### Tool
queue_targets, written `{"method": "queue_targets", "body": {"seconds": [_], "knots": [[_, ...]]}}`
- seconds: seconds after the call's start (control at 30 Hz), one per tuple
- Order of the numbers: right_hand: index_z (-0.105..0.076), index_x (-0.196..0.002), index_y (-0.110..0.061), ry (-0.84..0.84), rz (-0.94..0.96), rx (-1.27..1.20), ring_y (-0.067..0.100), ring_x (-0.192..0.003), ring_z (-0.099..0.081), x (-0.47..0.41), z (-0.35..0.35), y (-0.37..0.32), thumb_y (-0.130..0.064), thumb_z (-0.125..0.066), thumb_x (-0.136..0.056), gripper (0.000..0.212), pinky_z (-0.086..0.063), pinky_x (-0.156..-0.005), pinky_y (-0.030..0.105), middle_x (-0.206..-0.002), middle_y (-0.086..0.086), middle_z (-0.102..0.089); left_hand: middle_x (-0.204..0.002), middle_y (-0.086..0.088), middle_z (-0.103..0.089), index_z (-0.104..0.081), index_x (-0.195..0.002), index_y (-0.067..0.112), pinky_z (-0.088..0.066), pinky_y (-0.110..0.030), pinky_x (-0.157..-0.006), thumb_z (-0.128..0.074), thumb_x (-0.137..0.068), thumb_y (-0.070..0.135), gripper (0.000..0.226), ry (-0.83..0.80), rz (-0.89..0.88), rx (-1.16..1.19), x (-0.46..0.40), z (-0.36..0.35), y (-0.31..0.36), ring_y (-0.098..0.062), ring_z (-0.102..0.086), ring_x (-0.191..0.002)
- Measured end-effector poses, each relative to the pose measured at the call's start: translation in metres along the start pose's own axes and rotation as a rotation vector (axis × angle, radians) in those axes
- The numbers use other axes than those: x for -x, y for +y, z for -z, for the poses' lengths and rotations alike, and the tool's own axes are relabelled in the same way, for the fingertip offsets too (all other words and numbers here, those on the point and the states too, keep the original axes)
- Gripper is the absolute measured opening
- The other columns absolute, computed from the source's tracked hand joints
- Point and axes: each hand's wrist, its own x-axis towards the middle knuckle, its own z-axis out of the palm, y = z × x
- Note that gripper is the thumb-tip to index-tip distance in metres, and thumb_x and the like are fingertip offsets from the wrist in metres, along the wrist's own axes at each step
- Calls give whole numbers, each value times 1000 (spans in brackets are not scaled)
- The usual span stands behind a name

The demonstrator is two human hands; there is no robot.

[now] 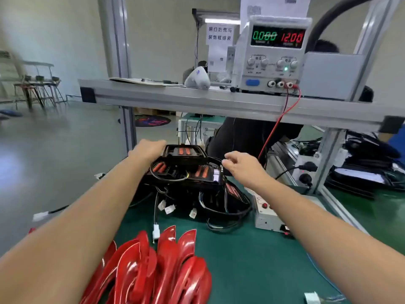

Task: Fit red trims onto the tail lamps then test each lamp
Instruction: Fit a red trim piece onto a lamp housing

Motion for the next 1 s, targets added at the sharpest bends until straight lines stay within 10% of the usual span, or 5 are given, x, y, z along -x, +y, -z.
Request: {"method": "queue_targets", "body": {"seconds": [0.23, 0.37, 0.5, 0.7, 1.0], "knots": [[-35, -143, -5, -154, -269, 71, 33, -113, -54, -40, -20, 8, -11, -39, -94, 49, -48, -86, 33, -136, 18, -49, -149, -18, -35, -37, -143, 11, -35, -38, -101, -34, -97, 51, 61, -240, 89, -78, -10, -2, -1, -35, -39, -132], [-55, -101, -5, -204, -359, -65, 20, -68, -49, -42, -29, 21, -10, -46, -94, 13, -36, -53, 27, -87, 10, -58, -144, -17, -40, -39, -141, 13, -35, -32, -76, -39, -95, 56, 63, -348, 173, -31, -9, -5, 4, -33, -44, -127], [-53, -87, -7, -131, -371, -177, 22, -69, -48, -48, -32, 24, -6, -49, -92, 7, -40, -59, 27, -81, 10, -52, -82, -9, -62, -59, -89, 10, -38, -24, -57, -50, -94, 44, 36, -411, 186, 1, -14, -9, 2, -21, -58, -70], [-53, -89, -4, -101, -431, -538, 17, -44, -49, -52, -30, 5, -5, -48, -91, 5, -36, -39, 19, -69, 11, -53, -48, -6, -56, -51, -71, 10, -41, -18, -39, -56, -93, 24, 26, -383, 206, 99, -17, -7, 2, -17, -52, -39], [-54, -90, -7, -140, -430, -731, 9, -40, -44, -60, -46, -36, -26, -64, -90, 22, -47, -48, 23, -68, 5, -50, -69, -9, -47, -51, -80, 1, -33, -23, -44, -64, -84, 6, 14, -102, 55, 181, -28, -18, 3, -18, -42, -56]]}}
